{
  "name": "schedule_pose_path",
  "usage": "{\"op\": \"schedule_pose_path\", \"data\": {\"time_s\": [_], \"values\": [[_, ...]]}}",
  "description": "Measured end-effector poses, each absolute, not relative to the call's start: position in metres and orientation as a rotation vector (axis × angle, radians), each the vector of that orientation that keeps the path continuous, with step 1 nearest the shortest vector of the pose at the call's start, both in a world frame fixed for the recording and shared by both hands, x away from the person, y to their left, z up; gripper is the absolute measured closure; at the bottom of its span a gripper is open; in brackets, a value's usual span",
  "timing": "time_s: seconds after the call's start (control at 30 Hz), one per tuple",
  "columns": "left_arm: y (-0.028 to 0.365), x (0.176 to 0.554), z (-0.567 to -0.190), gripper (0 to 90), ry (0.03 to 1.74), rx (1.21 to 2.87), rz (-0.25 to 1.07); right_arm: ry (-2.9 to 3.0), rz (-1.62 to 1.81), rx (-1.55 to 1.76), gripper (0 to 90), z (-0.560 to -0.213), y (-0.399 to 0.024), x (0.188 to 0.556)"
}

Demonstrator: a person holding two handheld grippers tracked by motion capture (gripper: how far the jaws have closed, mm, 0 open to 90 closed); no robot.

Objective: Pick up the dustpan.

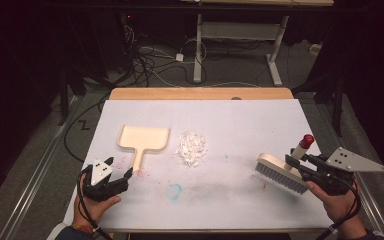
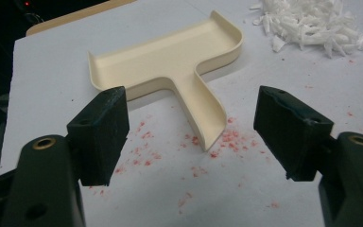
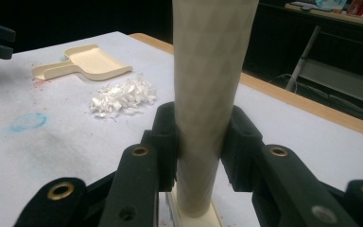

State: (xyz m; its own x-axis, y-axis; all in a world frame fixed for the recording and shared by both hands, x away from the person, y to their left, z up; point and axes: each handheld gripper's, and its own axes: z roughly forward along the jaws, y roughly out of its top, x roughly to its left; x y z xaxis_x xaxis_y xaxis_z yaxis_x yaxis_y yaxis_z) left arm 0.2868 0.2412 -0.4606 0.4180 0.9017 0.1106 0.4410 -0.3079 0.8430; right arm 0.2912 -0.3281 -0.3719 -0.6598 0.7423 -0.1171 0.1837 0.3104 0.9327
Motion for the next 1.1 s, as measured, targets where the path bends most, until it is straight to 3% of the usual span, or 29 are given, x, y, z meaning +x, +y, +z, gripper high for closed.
{"op": "schedule_pose_path", "data": {"time_s": [0.33,0.5,0.63,0.8,1.1], "values": [[0.240,0.284,-0.458,26.4,1.178,1.906,0.709,2.035,1.355,0.825,70.3,-0.370,-0.328,0.292],[0.224,0.298,-0.471,26.3,1.318,2.000,0.610,2.041,1.342,0.825,70.3,-0.371,-0.325,0.293],[0.223,0.316,-0.472,27.5,1.389,1.980,0.561,2.044,1.328,0.829,70.3,-0.372,-0.324,0.293],[0.213,0.359,-0.480,34.0,1.516,1.991,0.436,2.041,1.313,0.847,70.3,-0.374,-0.325,0.295],[0.201,0.384,-0.478,46.1,1.539,2.059,0.457,2.061,1.312,0.867,70.3,-0.377,-0.326,0.297]]}}
